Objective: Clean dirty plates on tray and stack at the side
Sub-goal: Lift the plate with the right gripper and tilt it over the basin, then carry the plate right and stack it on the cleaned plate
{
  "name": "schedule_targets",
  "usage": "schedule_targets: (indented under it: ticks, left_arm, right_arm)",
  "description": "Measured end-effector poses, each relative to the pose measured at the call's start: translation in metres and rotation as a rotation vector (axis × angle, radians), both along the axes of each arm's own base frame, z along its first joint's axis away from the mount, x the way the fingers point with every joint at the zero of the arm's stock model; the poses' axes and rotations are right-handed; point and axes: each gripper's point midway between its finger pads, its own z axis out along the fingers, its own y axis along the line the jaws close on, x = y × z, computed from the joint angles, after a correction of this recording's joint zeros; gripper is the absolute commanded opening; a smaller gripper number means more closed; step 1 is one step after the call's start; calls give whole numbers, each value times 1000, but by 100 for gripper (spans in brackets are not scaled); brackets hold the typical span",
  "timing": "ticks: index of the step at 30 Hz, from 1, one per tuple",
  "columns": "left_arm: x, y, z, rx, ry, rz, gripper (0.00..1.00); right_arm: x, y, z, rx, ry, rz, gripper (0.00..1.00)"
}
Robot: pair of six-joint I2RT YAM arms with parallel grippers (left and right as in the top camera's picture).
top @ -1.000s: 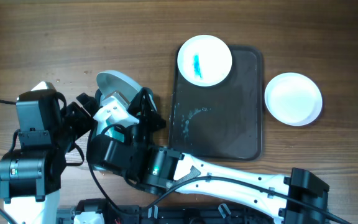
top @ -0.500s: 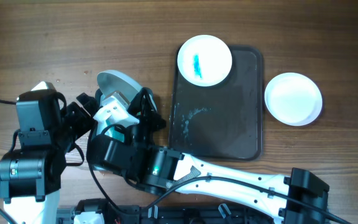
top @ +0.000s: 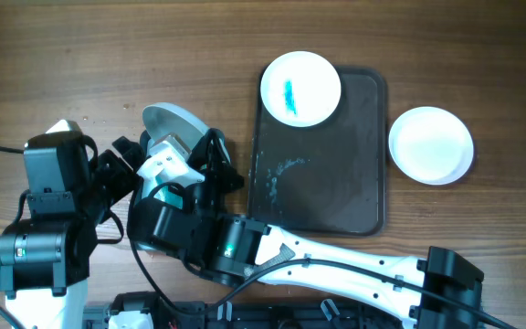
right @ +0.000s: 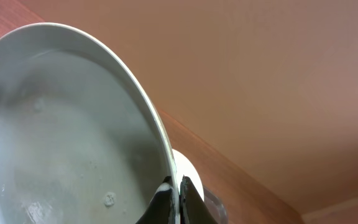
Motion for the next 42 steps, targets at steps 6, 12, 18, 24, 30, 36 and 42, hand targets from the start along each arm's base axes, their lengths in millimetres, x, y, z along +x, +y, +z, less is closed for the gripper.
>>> schedule_targets:
  ticks: [6,12,18,24,30,36,42]
  left_arm:
    - [0,0,0,0,0,0,100]
    - [0,0,0,0,0,1,100]
    - [0,0,0,0,0,0,100]
    - [0,0,0,0,0,0,100]
    - [0,0,0,0,0,1,100]
    - [0,0,0,0,1,0,100]
    - [0,0,0,0,1,1,100]
  right_arm:
    - [0,0,0,0,0,0,4]
    - [0,0,0,0,0,0,4]
    - [0,0,0,0,0,-1,5]
    - [15,-12,-19,5,93,0,4]
    - [36,-33,-20,57,91,-84,4]
    - [37,-26,-25,74,140,-34,4]
    - [37,-32,-48,185,253,-53,4]
